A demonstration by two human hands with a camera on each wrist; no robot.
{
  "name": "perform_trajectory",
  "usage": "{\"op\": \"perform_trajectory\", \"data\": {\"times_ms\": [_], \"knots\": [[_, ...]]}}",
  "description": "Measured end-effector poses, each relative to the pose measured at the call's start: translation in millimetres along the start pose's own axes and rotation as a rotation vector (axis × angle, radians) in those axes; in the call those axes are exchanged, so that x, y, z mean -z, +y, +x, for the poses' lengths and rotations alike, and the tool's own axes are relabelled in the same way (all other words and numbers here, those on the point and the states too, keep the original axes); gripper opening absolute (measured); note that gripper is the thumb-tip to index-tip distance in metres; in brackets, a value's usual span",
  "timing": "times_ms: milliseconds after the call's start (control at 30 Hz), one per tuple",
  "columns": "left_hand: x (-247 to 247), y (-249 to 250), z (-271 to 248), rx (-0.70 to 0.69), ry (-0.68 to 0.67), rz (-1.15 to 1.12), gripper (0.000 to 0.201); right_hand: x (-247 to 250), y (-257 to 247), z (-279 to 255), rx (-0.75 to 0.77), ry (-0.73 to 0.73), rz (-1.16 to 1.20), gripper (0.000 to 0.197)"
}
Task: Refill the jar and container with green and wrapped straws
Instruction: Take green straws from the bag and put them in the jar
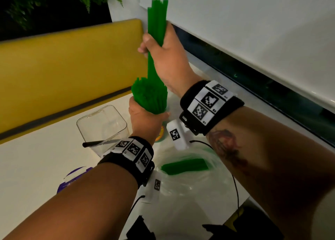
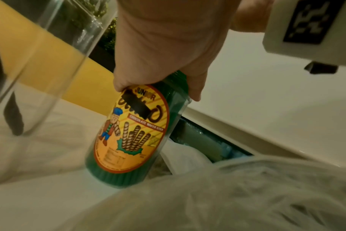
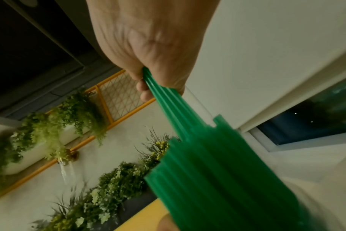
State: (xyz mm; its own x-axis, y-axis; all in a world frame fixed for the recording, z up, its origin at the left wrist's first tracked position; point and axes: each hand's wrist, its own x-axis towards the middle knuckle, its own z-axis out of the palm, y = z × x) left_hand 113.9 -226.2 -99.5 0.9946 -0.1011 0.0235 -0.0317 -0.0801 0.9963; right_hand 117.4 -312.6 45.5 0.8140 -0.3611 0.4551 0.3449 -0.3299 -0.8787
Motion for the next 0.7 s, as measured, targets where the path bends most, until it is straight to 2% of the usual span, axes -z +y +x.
{"op": "perform_trajectory", "data": {"times_ms": [100,200,267,367,400,467,533,567,600,633,700], "knots": [[0,-3,1,0.024,-0.003,0.010,0.085,5,20,-5,-0.102,0.024,0.037,0.011],[1,-5,3,-0.005,-0.013,-0.001,0.082,12,46,-20,-0.247,0.040,-0.028,0.016],[2,-5,6,-0.020,-0.013,0.006,0.081,15,55,-27,-0.289,-0.058,-0.094,0.023],[1,-6,6,-0.009,-0.023,0.014,0.083,22,46,-27,-0.245,-0.257,-0.227,0.042],[1,-7,5,-0.007,-0.017,0.015,0.085,25,41,-24,-0.203,-0.234,-0.244,0.055],[1,-8,3,-0.008,-0.003,0.012,0.086,30,29,-13,-0.009,-0.044,-0.222,0.078],[0,-9,1,-0.004,-0.002,0.000,0.084,30,20,-5,0.290,0.071,-0.314,0.076],[0,-8,2,-0.002,0.001,0.000,0.084,29,22,-1,0.388,0.054,-0.419,0.069],[0,-8,1,-0.003,0.001,0.002,0.084,27,24,1,0.419,-0.034,-0.516,0.061],[0,-8,2,-0.001,0.003,0.009,0.084,24,26,-2,0.341,-0.192,-0.609,0.054],[0,-7,2,-0.004,0.000,0.037,0.083,17,38,-13,0.033,-0.533,-0.751,0.051]]}}
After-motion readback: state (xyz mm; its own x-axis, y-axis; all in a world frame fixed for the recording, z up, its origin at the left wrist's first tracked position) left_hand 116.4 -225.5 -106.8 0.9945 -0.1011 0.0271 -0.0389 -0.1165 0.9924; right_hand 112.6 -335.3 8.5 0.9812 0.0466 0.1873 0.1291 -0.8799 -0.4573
